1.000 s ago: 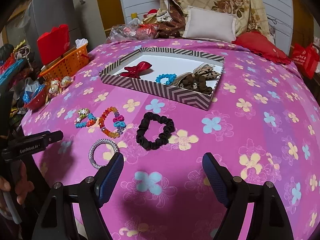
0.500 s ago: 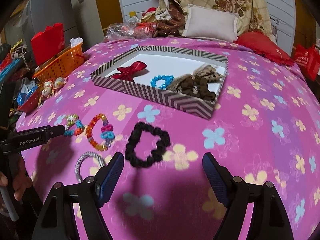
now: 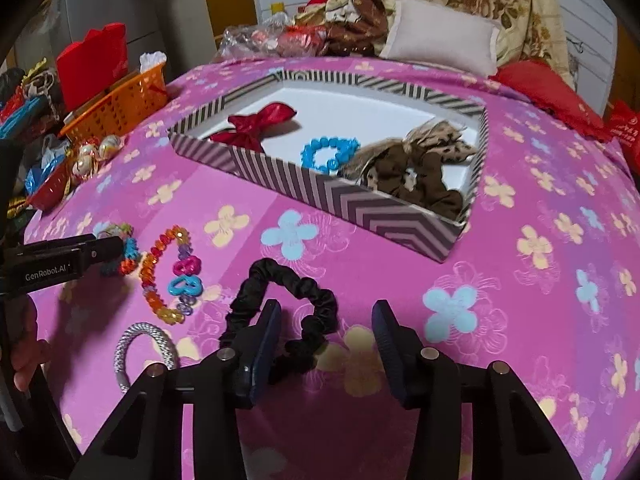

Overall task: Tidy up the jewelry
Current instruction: 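Grasp the black scrunchie with the right tool while the left tool grasps the green beaded bracelet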

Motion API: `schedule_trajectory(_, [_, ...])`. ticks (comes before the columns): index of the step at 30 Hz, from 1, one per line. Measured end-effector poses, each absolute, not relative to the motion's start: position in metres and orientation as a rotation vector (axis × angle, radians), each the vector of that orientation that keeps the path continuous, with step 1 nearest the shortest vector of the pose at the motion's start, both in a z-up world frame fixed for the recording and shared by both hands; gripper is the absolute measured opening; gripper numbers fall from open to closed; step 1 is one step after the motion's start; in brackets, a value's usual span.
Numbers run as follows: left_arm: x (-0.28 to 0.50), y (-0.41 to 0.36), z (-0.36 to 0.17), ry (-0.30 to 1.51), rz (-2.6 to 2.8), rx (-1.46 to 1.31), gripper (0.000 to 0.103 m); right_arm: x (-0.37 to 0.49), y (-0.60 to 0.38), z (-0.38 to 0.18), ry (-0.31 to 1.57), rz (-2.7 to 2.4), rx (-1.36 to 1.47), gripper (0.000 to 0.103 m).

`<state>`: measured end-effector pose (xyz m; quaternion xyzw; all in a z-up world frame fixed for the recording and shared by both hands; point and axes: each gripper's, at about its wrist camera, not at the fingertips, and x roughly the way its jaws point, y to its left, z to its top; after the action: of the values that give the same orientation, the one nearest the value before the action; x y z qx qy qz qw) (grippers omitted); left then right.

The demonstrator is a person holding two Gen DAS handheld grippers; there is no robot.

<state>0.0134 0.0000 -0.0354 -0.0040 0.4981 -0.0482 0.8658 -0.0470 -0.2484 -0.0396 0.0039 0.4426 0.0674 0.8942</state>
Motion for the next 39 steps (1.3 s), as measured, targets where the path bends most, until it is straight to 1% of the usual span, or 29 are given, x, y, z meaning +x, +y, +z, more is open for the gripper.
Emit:
schedule_trajectory(3, [0.017, -0.004, -0.037, 1.034, -0.101, 0.009, 0.061, -0.046, -0.246, -0.042, 0.888, 0.126, -0.031, 0.046])
schedule_trajectory(5, [0.019, -0.006, -0.037, 1.027, -0.106, 0.012, 0.060, -0.045, -0.245, -0.043, 0.883, 0.117, -0.043, 0.043])
schedule_trajectory(6, [0.020, -0.007, -0.037, 1.023, -0.110, 0.012, 0.060, -0.045, -0.245, -0.042, 0.882, 0.112, -0.045, 0.034])
schedule_trajectory(7, [0.020, -0.008, -0.037, 1.015, -0.115, 0.010, 0.050, -0.046, -0.246, -0.042, 0.878, 0.112, -0.042, 0.016])
schedule_trajectory(8, [0.020, -0.009, -0.036, 1.005, -0.120, 0.016, 0.035, -0.046, -0.246, -0.041, 0.876, 0.112, -0.039, 0.010])
schedule_trajectory(9, [0.021, -0.010, -0.036, 1.002, -0.120, 0.023, 0.030, -0.047, -0.247, -0.041, 0.876, 0.112, -0.034, 0.008])
schedule_trajectory(10, [0.021, -0.009, -0.036, 1.000, -0.124, 0.019, 0.021, -0.048, -0.248, -0.041, 0.876, 0.117, -0.028, 0.007])
schedule_trajectory(11, [0.022, -0.008, -0.035, 1.001, -0.133, 0.004, 0.018, -0.048, -0.248, -0.041, 0.875, 0.121, -0.021, 0.006])
schedule_trajectory(18, [0.016, 0.012, -0.026, 1.035, -0.226, -0.136, 0.015, -0.063, -0.257, -0.031, 0.852, 0.147, 0.074, 0.005])
schedule_trajectory(31, [-0.012, 0.021, 0.030, 0.930, -0.282, -0.135, 0.015, -0.084, -0.252, 0.015, 0.769, 0.181, 0.097, 0.005])
schedule_trajectory(39, [-0.023, 0.013, 0.049, 0.881, -0.283, -0.104, 0.015, -0.091, -0.248, 0.034, 0.732, 0.188, 0.082, 0.005])
